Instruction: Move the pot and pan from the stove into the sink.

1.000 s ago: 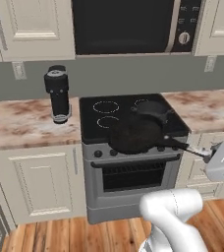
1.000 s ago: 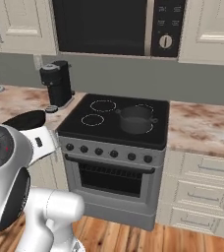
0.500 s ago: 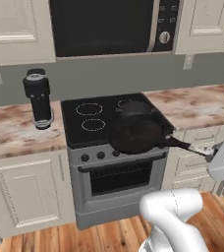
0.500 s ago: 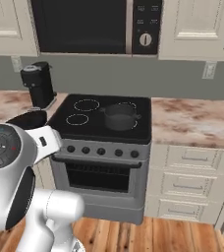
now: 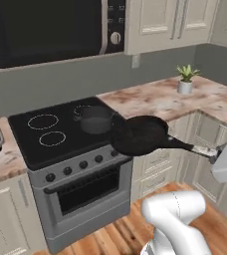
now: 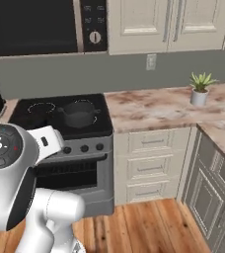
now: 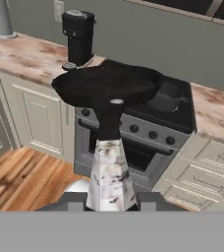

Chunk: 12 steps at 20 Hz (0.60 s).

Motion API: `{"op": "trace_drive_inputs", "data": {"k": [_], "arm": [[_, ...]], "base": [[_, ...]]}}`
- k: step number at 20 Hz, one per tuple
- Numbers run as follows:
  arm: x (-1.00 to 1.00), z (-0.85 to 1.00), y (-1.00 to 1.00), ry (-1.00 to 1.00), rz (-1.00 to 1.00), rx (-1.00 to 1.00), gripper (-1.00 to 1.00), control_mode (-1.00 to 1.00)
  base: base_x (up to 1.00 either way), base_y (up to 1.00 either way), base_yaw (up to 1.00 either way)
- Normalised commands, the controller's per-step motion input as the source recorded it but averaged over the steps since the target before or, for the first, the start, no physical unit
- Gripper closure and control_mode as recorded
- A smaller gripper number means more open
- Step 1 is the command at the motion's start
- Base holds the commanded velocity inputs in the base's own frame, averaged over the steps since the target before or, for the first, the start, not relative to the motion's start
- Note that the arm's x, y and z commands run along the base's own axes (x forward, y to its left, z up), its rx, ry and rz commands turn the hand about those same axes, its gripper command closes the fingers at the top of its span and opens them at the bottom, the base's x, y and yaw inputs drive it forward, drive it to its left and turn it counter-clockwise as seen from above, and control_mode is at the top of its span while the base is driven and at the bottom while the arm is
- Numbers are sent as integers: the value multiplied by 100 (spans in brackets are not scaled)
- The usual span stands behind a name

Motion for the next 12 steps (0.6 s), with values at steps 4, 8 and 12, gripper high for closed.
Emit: {"op": "trace_drive_inputs", "data": {"k": [4, 8, 12], "arm": [[0, 0, 0, 0, 0, 0, 100, 100], [0, 0, 0, 0, 0, 0, 100, 100], [0, 0, 0, 0, 0, 0, 100, 100]], "base": [[0, 0, -50], [0, 0, -50], [0, 0, -50]]}}
